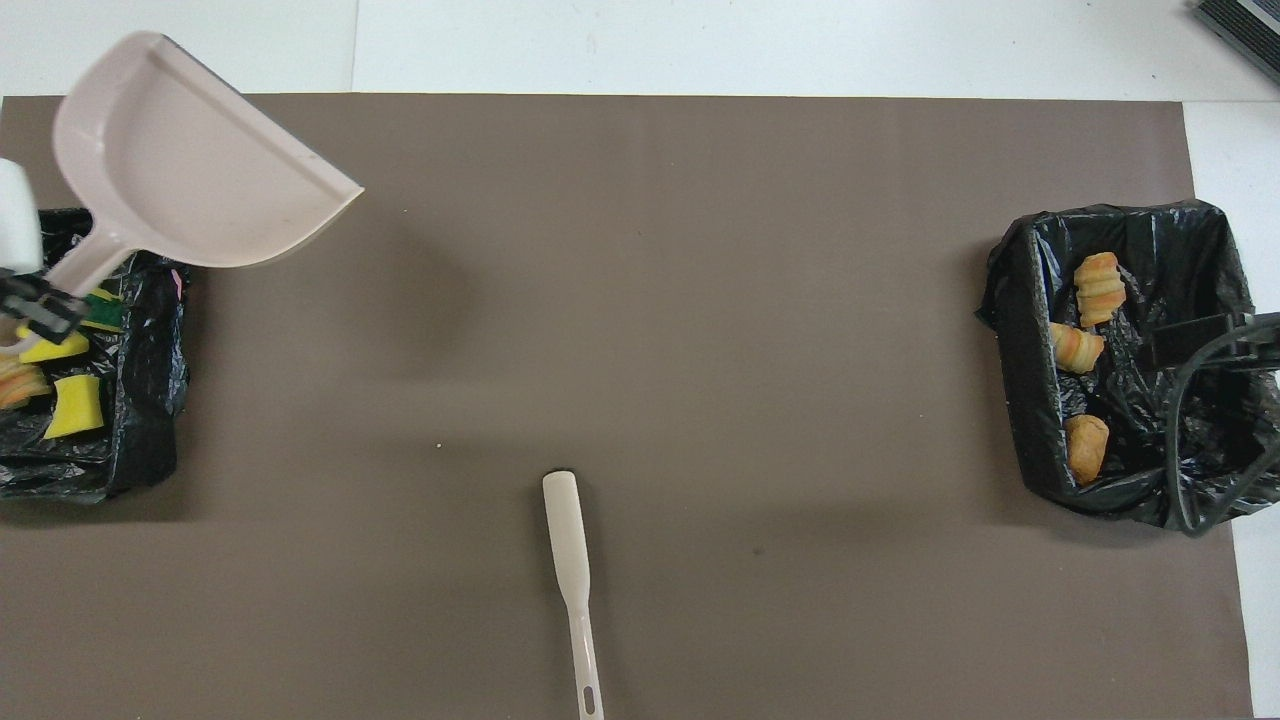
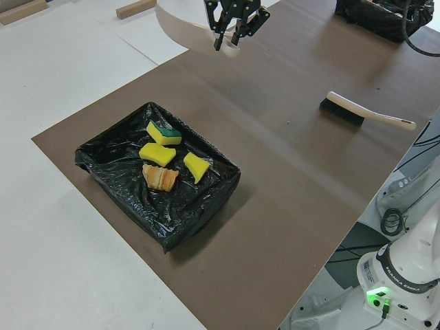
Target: Sweep and dump trash in bin
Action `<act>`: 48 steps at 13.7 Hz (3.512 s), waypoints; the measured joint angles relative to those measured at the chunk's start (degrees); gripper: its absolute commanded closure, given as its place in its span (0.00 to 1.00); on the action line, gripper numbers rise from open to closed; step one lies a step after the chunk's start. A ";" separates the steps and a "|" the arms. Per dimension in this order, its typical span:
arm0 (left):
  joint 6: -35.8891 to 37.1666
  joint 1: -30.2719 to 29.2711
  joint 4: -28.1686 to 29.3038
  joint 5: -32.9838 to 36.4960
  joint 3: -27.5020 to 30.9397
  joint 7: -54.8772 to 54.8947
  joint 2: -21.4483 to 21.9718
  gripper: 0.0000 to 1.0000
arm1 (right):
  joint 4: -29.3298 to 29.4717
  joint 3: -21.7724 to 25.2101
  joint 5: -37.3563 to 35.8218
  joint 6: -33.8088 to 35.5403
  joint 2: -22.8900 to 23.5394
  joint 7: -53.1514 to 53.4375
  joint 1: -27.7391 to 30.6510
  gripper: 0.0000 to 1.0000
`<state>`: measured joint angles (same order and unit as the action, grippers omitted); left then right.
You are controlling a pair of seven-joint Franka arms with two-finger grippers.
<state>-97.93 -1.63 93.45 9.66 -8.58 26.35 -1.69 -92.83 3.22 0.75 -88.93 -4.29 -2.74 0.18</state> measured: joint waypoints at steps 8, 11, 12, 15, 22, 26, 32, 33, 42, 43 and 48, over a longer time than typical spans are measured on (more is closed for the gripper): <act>-15.63 19.16 6.33 -10.30 -0.17 -42.48 -6.72 1.00 | 0.00 0.00 0.00 0.00 0.00 0.00 0.00 0.00; -24.29 24.80 6.60 -10.76 -0.18 -49.52 -13.30 1.00 | 0.00 0.00 0.00 0.00 0.00 0.00 0.00 0.00; -25.47 25.72 6.61 -10.82 -0.17 -49.57 -14.79 1.00 | 0.00 0.00 0.00 0.00 0.00 0.00 0.00 0.00; -26.55 27.77 7.22 -10.89 -0.19 -49.56 -16.52 1.00 | 0.00 0.00 0.00 0.00 0.00 0.00 0.00 0.00; -30.22 29.88 12.63 -12.86 -0.19 -50.57 -16.35 1.00 | 0.00 0.00 0.00 0.00 0.00 0.00 0.00 0.00; -30.91 30.04 13.49 -13.65 -0.02 -51.20 -15.75 0.00 | 0.00 0.00 0.00 0.00 0.00 0.00 0.00 0.00; -30.33 27.95 13.43 -13.98 1.81 -51.79 -13.68 0.00 | 0.00 0.00 0.00 0.00 0.00 0.00 0.00 0.00; -30.07 26.33 13.35 -13.98 2.02 -51.76 -12.78 0.00 | -0.01 0.00 0.00 0.00 0.00 0.00 0.00 0.00; -13.44 8.22 13.16 -13.65 2.53 -35.26 -2.91 0.00 | -0.01 0.00 0.00 0.00 0.00 0.00 0.00 0.00; -12.42 6.52 13.15 -13.39 2.56 -33.54 -2.20 0.00 | -0.01 0.00 0.00 0.00 0.00 0.00 0.00 0.00; -2.50 2.56 7.58 -11.09 2.75 -30.22 0.77 0.00 | -0.01 0.00 0.00 0.00 0.00 0.00 0.00 0.00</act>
<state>-100.42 0.93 101.02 -1.43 -5.83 -3.87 -0.92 -92.84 3.22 0.75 -88.93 -4.29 -2.74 0.18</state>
